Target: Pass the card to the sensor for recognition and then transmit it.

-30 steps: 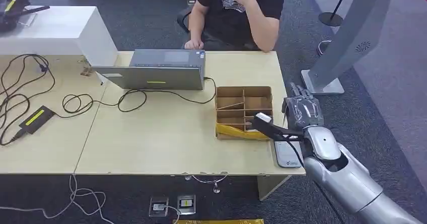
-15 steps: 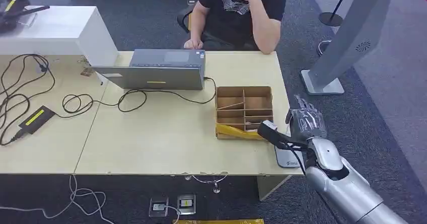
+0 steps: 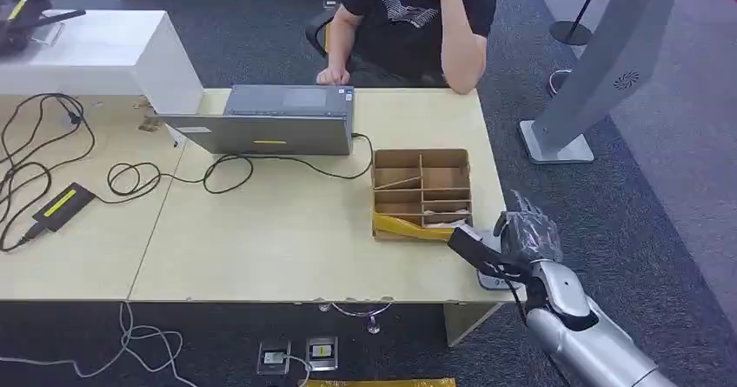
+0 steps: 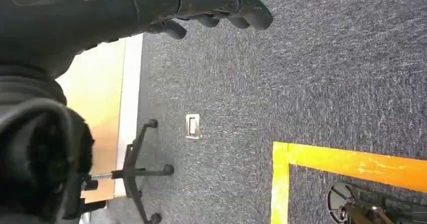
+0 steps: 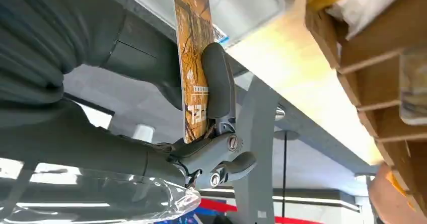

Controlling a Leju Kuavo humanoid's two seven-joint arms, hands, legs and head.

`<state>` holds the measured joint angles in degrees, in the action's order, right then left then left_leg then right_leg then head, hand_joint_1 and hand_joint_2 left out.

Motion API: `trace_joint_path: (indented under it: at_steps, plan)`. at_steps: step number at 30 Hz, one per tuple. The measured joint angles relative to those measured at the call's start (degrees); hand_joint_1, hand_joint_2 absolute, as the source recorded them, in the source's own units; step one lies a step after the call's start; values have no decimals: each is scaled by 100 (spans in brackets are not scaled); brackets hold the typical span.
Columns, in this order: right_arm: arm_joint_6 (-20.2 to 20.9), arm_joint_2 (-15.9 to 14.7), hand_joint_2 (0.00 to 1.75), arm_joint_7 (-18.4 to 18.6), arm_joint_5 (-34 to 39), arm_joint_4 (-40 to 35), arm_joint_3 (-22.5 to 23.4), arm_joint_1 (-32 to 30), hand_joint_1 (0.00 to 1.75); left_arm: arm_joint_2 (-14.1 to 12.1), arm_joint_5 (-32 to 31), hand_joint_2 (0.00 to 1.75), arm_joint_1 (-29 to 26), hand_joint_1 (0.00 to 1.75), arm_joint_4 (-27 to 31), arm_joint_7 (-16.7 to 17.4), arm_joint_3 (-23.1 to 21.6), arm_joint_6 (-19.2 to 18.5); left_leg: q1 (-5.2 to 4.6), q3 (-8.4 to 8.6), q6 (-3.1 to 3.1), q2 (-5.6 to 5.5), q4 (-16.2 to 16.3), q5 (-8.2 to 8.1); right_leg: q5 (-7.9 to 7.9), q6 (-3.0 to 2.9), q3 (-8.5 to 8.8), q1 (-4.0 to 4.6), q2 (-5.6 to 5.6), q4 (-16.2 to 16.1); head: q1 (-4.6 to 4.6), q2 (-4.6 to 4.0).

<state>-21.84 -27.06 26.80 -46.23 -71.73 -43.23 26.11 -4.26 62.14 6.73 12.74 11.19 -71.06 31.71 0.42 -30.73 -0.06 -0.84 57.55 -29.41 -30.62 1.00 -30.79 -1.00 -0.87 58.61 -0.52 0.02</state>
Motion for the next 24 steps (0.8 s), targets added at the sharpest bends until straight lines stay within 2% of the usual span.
trace_joint_path:
  at_steps: [17,24]
  plan:
    - [-524,0,175,-41,645,194,-203,0,175,-4,-22,0,2,0,2,50,0,72,0,9,0,1,0,0,0,0,7,0,1,0,2,-2]
    - [-577,2,175,-55,721,319,-275,69,175,-4,-22,0,2,0,2,50,0,70,0,19,0,2,0,0,0,0,16,0,2,-1,2,0]
